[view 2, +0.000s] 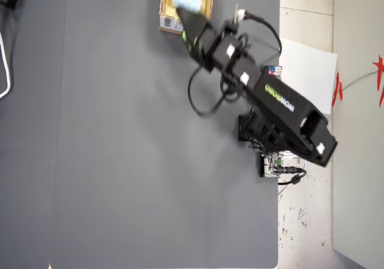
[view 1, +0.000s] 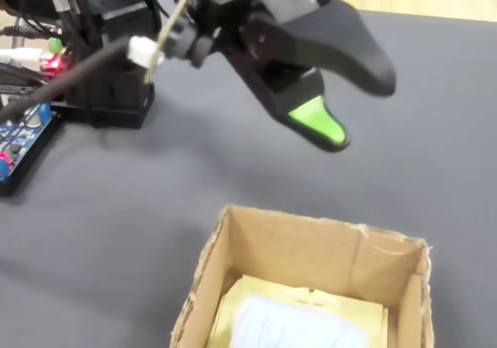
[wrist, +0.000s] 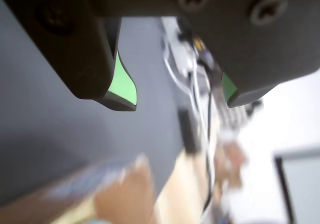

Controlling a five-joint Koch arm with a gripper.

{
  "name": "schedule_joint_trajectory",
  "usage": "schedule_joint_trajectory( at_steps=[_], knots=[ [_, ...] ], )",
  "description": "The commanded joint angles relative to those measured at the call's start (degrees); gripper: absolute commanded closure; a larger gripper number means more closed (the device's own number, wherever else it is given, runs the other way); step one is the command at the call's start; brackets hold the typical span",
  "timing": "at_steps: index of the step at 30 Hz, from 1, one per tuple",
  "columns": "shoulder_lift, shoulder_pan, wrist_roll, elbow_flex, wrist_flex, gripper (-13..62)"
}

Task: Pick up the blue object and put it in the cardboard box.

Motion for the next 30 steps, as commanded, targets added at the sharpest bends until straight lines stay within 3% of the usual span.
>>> schedule_joint_trajectory(
  at_steps=[1,14,30],
  knots=[
    [4.4,-4.0,5.1,-0.7,-8.3,15.5],
    [20.6,-17.5,7.4,23.9,-12.7,15.5],
    [21.2,-22.5,7.6,43.4,-13.4,15.4]
  ],
)
